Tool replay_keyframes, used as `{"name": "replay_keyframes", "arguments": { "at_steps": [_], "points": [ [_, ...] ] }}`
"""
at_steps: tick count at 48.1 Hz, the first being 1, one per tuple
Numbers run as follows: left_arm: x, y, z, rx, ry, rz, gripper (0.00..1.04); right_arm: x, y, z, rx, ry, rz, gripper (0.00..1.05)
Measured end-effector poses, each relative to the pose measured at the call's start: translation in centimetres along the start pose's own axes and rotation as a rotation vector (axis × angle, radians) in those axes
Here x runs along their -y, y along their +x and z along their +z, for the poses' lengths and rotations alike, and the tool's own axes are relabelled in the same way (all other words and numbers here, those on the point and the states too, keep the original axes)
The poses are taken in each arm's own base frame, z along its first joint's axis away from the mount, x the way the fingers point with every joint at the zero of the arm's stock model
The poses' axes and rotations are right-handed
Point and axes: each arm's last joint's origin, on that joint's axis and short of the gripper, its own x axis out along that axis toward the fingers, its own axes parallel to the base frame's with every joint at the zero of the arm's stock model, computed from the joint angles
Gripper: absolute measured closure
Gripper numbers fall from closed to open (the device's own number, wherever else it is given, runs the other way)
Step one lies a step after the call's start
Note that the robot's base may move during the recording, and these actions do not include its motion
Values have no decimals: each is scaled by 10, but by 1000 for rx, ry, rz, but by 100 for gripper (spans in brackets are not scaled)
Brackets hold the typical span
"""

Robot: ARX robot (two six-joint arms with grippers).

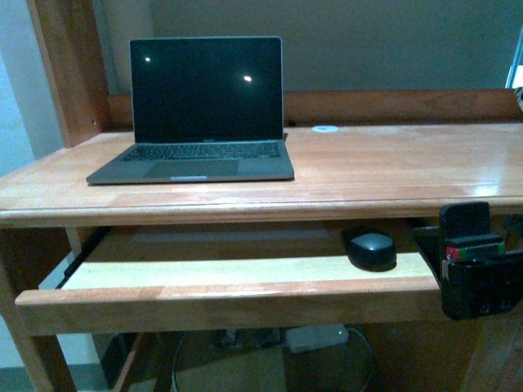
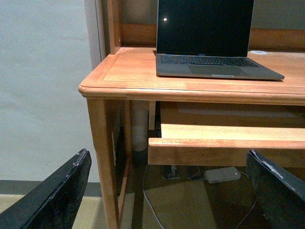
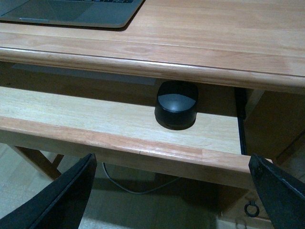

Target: Place mouse

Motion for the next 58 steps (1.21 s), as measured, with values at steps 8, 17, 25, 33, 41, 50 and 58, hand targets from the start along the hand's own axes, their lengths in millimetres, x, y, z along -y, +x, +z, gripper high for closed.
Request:
{"name": "replay_keyframes", "arguments": {
  "at_steps": [8, 17, 25, 33, 41, 50, 58],
  "points": [
    [0, 0, 0, 0, 0, 0, 7, -7, 19, 1, -33, 4, 15, 7],
    [0, 0, 0, 0, 0, 0, 7, -13, 45, -3, -96, 9, -10, 7],
    [0, 0, 0, 0, 0, 0, 7, -13, 73, -2, -134, 41, -48, 7],
    [0, 0, 0, 0, 0, 0, 7, -11, 91, -4, -161, 59, -69, 7],
    [0, 0, 0, 0, 0, 0, 7, -6, 107, -6, -187, 77, -91, 7],
    [0, 0, 0, 0, 0, 0, 7, 0, 120, -8, -202, 97, -111, 7],
    [0, 0, 0, 0, 0, 0, 7, 6, 131, -12, -221, 109, -129, 7]
  ]
}}
